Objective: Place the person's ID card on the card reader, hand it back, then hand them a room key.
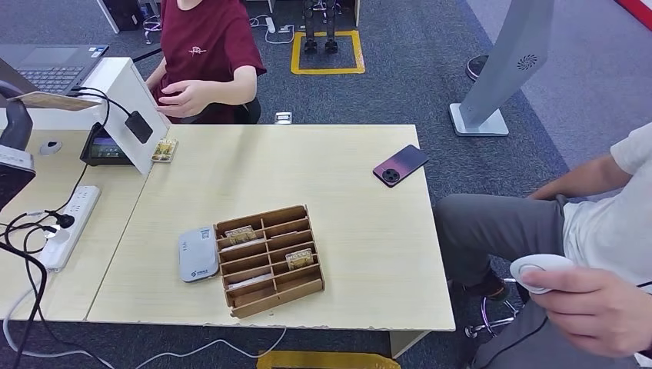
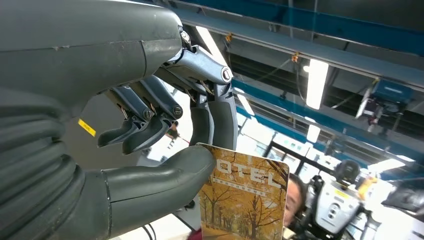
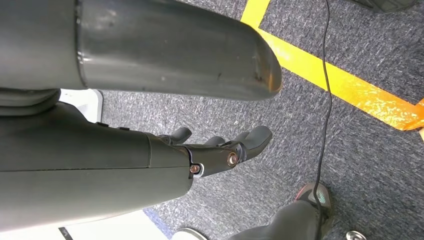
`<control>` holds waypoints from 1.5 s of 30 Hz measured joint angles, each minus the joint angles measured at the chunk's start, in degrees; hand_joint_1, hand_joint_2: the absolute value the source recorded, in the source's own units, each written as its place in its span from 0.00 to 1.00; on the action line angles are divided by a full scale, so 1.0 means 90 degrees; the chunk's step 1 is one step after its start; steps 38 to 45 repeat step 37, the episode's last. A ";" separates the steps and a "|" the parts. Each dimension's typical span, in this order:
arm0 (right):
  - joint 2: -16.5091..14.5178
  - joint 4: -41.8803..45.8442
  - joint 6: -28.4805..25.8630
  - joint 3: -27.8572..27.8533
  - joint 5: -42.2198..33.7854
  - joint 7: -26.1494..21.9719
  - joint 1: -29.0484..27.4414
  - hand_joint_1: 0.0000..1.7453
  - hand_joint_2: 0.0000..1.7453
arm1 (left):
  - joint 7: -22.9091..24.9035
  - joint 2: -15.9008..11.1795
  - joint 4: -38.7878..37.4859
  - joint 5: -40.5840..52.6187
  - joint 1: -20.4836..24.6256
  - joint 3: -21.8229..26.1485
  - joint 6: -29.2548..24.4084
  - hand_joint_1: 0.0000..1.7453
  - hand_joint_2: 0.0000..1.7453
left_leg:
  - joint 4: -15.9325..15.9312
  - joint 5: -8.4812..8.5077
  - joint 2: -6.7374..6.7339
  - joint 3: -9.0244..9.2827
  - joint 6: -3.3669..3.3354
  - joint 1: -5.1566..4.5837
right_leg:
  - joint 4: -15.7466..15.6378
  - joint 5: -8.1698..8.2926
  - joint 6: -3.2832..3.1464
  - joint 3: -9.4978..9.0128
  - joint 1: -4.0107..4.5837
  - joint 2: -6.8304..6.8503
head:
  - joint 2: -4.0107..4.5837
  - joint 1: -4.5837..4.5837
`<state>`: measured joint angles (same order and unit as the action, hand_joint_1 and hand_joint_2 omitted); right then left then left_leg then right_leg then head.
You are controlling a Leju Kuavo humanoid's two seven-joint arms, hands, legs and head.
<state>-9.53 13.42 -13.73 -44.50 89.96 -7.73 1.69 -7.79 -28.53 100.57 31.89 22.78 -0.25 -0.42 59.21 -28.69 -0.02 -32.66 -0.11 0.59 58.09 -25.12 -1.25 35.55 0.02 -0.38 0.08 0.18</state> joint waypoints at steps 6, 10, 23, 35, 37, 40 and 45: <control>0.0000 -0.0002 -0.0009 0.0090 0.0000 0.0019 0.0051 0.00 0.00 | 0.1113 0.0304 -0.0978 0.2766 0.0576 -0.0323 -0.1330 1.00 1.00 | 0.0002 0.0004 0.0012 -0.0003 0.0004 0.0000 | 0.0000 0.0002 -0.0002 0.0002 0.0000 0.0010 | 0.0000 0.0002; 0.0000 -0.0004 0.0020 0.0264 0.0000 0.0095 0.0130 0.00 0.00 | 0.1504 0.0544 -0.2326 0.4115 0.1285 -0.0718 -0.1990 1.00 1.00 | 0.0002 0.0012 0.0010 -0.0002 0.0009 0.0000 | 0.0000 0.0014 -0.0013 0.0002 0.0000 0.0008 | -0.0001 0.0000; 0.0002 -0.0053 0.0070 0.0488 -0.0027 0.0211 0.0153 0.00 0.00 | 0.1680 0.1104 -0.4595 0.4690 0.2178 -0.1234 -0.2331 1.00 1.00 | 0.0002 0.0013 -0.0005 -0.0005 0.0011 0.0001 | 0.0001 0.0018 -0.0016 0.0009 0.0000 -0.0009 | 0.0001 0.0002; 0.0002 -0.0061 0.0128 0.0500 -0.0082 0.0187 0.0175 0.00 0.00 | 0.1551 0.1336 -0.4888 0.4435 0.2214 -0.1294 -0.2176 0.00 1.00 | 0.0002 0.0012 -0.0014 -0.0011 0.0011 0.0001 | 0.0001 0.0018 -0.0016 0.0018 0.0000 -0.0018 | -0.0001 0.0001; 0.0002 -0.0061 0.0134 0.0500 -0.0096 0.0181 0.0182 0.00 0.00 | 0.1504 0.1352 -0.4887 0.4371 0.2217 -0.1298 -0.2141 0.00 1.00 | 0.0002 0.0012 -0.0013 -0.0012 0.0011 0.0001 | 0.0001 0.0018 -0.0016 0.0018 0.0000 -0.0017 | 0.0001 0.0000; 0.0002 -0.0061 0.0134 0.0500 -0.0096 0.0181 0.0182 0.00 0.00 | 0.1504 0.1352 -0.4887 0.4371 0.2217 -0.1298 -0.2141 0.00 1.00 | 0.0002 0.0012 -0.0013 -0.0012 0.0011 0.0001 | 0.0001 0.0018 -0.0016 0.0018 0.0000 -0.0017 | 0.0001 0.0000; 0.0002 -0.0061 0.0134 0.0500 -0.0096 0.0181 0.0182 0.00 0.00 | 0.1504 0.1352 -0.4887 0.4371 0.2217 -0.1298 -0.2141 0.00 1.00 | 0.0002 0.0012 -0.0013 -0.0012 0.0011 0.0001 | 0.0001 0.0018 -0.0016 0.0018 0.0000 -0.0017 | 0.0001 0.0000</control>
